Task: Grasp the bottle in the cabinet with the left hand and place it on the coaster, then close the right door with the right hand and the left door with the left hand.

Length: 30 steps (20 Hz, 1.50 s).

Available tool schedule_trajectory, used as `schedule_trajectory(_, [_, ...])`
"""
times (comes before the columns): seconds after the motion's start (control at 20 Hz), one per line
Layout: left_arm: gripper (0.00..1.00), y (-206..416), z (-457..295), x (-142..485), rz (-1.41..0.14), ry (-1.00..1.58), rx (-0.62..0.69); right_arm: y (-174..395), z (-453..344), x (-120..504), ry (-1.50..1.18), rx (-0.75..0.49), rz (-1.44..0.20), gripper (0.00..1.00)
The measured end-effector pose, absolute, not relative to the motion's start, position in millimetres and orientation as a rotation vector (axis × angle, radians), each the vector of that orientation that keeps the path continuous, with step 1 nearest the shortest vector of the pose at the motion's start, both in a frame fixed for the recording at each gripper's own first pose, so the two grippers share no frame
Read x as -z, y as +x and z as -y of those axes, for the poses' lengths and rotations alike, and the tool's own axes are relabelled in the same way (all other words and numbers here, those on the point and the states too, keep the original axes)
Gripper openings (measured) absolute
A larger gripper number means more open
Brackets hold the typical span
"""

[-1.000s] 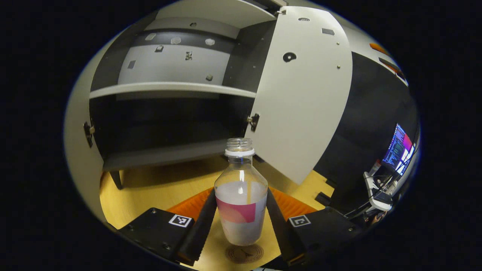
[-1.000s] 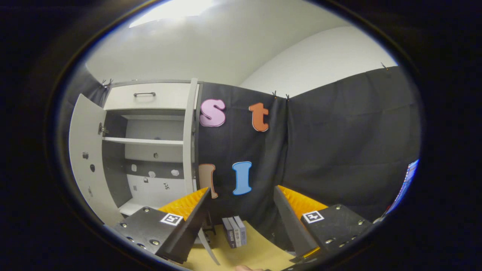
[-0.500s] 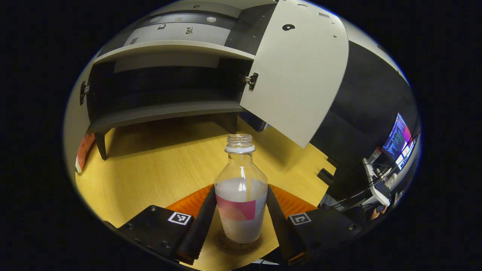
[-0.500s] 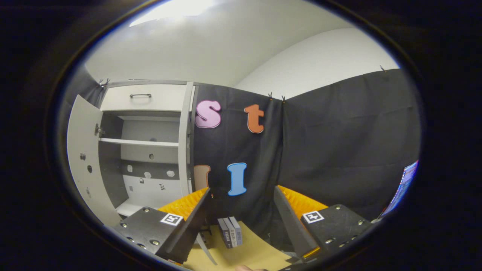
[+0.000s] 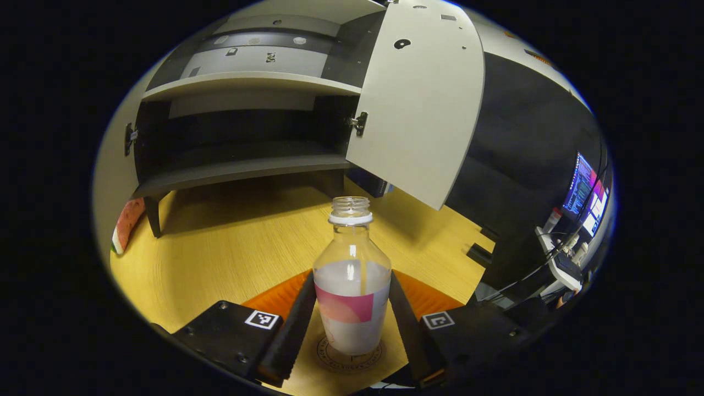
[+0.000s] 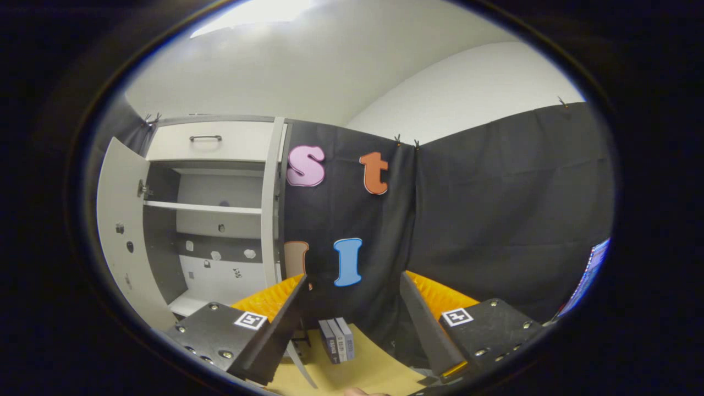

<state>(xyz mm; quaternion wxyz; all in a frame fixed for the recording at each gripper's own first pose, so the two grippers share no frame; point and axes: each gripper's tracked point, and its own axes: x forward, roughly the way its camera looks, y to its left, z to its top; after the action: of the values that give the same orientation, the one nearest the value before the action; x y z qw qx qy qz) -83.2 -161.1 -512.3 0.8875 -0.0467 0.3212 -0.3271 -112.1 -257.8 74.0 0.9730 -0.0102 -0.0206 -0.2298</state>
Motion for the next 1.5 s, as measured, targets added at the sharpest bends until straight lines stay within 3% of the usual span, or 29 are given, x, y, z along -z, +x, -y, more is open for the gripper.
schedule_trajectory(0.75, [0.81, -122.5, 143.7, 501.2, -0.712, -0.033, 0.683, -90.8, 245.4, -65.4, -0.043, 0.429, 0.041, 1.0])
schedule_trajectory(1.4, [0.82, -113.8, 140.3, 494.9, -0.663, 0.036, 0.639, -88.7, 254.0, -59.8, -0.045, 0.447, 0.03, 0.96])
schedule_trajectory(1.5, [0.82, -110.7, 138.2, 490.7, -0.647, 0.076, 0.63, -88.2, 255.3, -56.7, -0.044, 0.451, 0.025, 1.0])
